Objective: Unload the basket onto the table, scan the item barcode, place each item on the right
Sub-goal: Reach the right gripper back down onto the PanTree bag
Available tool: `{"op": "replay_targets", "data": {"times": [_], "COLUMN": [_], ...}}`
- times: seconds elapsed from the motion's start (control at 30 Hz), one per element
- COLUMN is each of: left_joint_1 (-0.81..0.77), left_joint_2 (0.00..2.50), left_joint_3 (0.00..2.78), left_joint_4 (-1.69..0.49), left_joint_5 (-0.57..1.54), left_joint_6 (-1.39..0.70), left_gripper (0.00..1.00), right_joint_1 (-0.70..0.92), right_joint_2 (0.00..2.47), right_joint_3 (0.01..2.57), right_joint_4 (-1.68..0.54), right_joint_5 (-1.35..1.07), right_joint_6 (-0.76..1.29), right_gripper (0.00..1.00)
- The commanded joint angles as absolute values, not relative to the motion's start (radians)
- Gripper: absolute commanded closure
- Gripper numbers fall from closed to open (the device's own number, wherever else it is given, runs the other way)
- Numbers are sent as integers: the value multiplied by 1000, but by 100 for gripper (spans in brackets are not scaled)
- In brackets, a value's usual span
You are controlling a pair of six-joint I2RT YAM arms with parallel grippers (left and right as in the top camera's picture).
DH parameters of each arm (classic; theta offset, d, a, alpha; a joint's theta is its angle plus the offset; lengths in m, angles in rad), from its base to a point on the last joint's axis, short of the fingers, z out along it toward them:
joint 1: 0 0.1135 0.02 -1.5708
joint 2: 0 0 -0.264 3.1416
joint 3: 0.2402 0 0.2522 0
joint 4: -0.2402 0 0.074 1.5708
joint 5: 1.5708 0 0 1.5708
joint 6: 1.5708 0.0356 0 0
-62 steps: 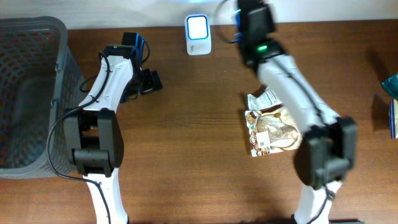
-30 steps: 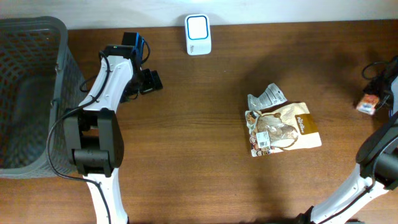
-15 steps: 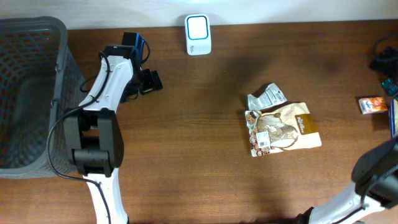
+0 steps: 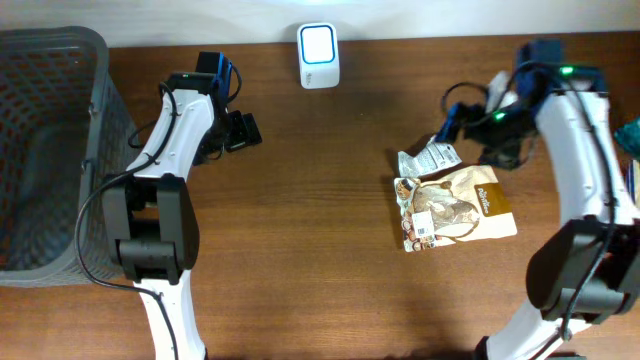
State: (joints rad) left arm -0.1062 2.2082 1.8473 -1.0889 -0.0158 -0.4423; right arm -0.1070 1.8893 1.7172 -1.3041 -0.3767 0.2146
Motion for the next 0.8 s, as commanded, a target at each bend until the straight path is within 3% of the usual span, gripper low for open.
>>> {"op": "replay_targets", "data": {"times": [0.0,0.1,0.33,0.77], "left_joint_1": [-109,-109,-109,-109], "left_joint_2": [2178,2178,2178,2178], "left_joint_3": [1843,1843,1843,1843], "left_joint_4": [-1090,-1090,-1090,-1090], "left_joint_5": [-23,-23,-23,-23], "left_joint_6": [-440,-440,-440,-440], "left_gripper": [1,1,1,1], "right_joint_1": [-50,-31,-40,-39], "right_joint_2": [1904,1904,1904,1904], "right_joint_3": [1625,1535,1340,1209], "right_joint_4": [-1298,-1261,-1080,-934], "right_joint_5": [-223,-141,-143,-141], "right_joint_6": [420,668,940,1004], "right_gripper": [1,1,1,1]}}
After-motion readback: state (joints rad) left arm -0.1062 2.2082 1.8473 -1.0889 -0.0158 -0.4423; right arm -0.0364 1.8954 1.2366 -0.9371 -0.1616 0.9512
